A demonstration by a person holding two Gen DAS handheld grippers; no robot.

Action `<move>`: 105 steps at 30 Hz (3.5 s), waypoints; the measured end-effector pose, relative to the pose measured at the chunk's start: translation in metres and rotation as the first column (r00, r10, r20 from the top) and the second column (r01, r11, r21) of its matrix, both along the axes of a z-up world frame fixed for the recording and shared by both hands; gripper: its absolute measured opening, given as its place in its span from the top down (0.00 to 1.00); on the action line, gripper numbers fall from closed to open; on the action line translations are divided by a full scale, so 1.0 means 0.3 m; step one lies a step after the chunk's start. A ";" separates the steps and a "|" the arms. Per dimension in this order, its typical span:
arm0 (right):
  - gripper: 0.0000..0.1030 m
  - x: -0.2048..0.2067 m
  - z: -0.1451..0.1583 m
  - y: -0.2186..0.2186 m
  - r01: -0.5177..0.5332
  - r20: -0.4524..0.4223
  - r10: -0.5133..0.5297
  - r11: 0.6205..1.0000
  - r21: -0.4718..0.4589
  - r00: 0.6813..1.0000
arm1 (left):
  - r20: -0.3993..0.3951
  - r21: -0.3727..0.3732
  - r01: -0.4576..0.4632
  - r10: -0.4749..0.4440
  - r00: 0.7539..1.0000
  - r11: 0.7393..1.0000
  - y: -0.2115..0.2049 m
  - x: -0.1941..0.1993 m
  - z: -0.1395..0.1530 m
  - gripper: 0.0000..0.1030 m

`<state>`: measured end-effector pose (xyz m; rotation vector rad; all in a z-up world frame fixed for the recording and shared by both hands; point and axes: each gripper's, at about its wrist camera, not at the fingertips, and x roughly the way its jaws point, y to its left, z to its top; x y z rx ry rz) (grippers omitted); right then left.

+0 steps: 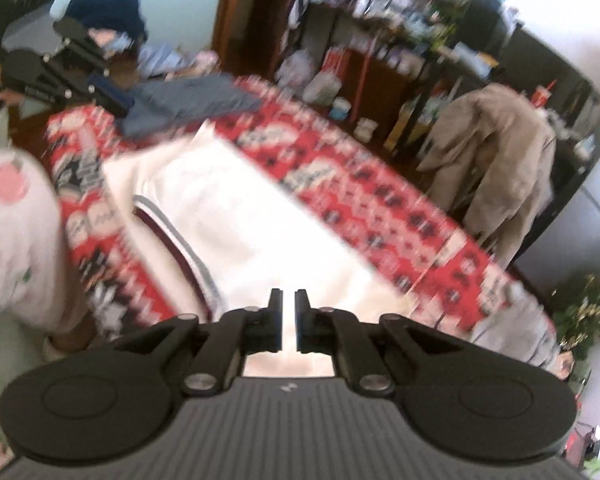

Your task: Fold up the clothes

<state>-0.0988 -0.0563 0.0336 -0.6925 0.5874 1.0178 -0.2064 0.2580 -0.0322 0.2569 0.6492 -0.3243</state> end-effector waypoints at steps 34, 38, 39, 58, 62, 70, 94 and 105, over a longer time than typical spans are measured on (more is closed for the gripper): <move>0.70 -0.055 -0.397 0.145 -0.383 0.164 0.540 0.749 -0.540 0.825 | -0.223 0.692 0.517 -0.532 0.817 0.504 -0.178 0.014 -0.315 0.67; 0.73 -0.056 -0.429 0.134 -0.374 0.184 0.550 0.740 -0.559 0.815 | -0.227 0.735 0.517 -0.559 0.798 0.439 -0.182 -0.019 -0.344 0.68; 0.73 -0.055 -0.430 0.137 -0.366 0.193 0.544 0.746 -0.556 0.816 | -0.211 0.753 0.502 -0.566 0.797 0.425 -0.183 -0.020 -0.353 0.68; 0.96 -0.129 -0.410 0.130 -0.325 0.219 0.519 0.757 -0.567 0.826 | -0.227 0.767 0.491 -0.542 0.809 0.413 -0.209 -0.055 -0.373 0.90; 0.87 -0.139 -0.407 0.104 -0.325 0.194 0.496 0.770 -0.549 0.846 | -0.218 0.718 0.469 -0.473 0.853 0.515 -0.171 -0.049 -0.319 0.74; 0.81 0.048 -0.226 0.014 -0.087 0.068 0.105 0.970 -0.227 0.992 | -0.086 0.512 0.167 -0.143 0.986 0.842 -0.002 0.054 -0.174 0.64; 0.44 0.635 -0.400 -0.254 0.863 -0.714 -0.489 0.347 0.369 0.502 | -0.266 -0.521 -0.636 0.600 0.754 0.569 0.376 0.391 -0.206 0.61; 0.31 0.650 -0.463 -0.302 0.900 -0.814 -0.393 0.267 0.344 0.427 | -0.413 -0.667 -0.669 0.586 0.698 0.328 0.475 0.345 -0.298 0.60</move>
